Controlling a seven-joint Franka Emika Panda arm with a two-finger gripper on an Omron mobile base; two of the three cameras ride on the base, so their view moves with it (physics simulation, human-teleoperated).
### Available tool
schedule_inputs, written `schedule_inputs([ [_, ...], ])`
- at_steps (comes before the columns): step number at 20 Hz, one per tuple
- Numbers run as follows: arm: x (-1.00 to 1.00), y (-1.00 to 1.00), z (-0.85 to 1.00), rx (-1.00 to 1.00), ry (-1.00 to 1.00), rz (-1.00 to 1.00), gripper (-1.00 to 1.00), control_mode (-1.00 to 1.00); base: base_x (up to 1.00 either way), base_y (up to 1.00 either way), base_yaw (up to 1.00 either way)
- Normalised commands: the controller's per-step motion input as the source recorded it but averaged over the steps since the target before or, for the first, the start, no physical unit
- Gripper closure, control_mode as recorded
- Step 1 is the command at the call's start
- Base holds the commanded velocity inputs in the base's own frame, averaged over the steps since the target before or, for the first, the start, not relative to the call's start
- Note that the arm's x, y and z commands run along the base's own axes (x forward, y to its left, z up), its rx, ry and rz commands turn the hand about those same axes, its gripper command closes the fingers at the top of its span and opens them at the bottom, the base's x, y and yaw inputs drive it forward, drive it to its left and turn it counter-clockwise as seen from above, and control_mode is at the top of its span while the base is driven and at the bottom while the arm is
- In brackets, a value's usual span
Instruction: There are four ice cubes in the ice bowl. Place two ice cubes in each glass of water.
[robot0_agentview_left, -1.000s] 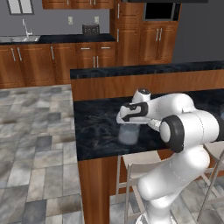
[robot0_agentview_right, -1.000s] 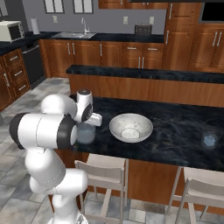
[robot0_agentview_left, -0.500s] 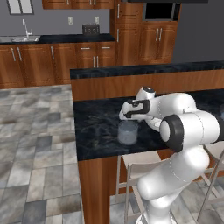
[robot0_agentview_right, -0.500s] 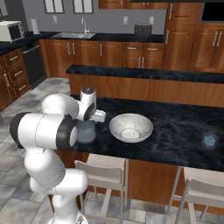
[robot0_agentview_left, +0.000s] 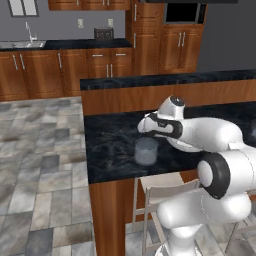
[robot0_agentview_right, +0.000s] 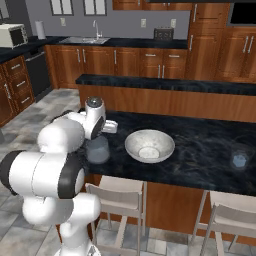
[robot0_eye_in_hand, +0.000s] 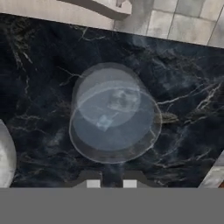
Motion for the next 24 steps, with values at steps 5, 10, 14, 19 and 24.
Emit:
schedule_inputs([
  [5, -0.74, -0.03, 0.83, -0.05, -0.09, 0.02, -1.00, -1.00, 0.00, 0.00, 0.00],
  [10, -0.92, -0.08, 0.80, -0.11, -0.09, 0.00, -1.00, -1.00, 0.00, 0.00, 0.00],
  [14, -1.00, -0.16, 0.56, -0.08, -0.11, 0.00, -1.00, -1.00, 0.00, 0.00, 0.00],
  [19, -1.00, -0.34, 0.13, 0.00, -0.11, -0.02, -1.00, -1.00, 0.00, 0.00, 0.00],
  [24, -1.00, -0.23, 0.29, -0.02, 0.04, -0.05, -1.00, -1.00, 0.00, 0.00, 0.00],
])
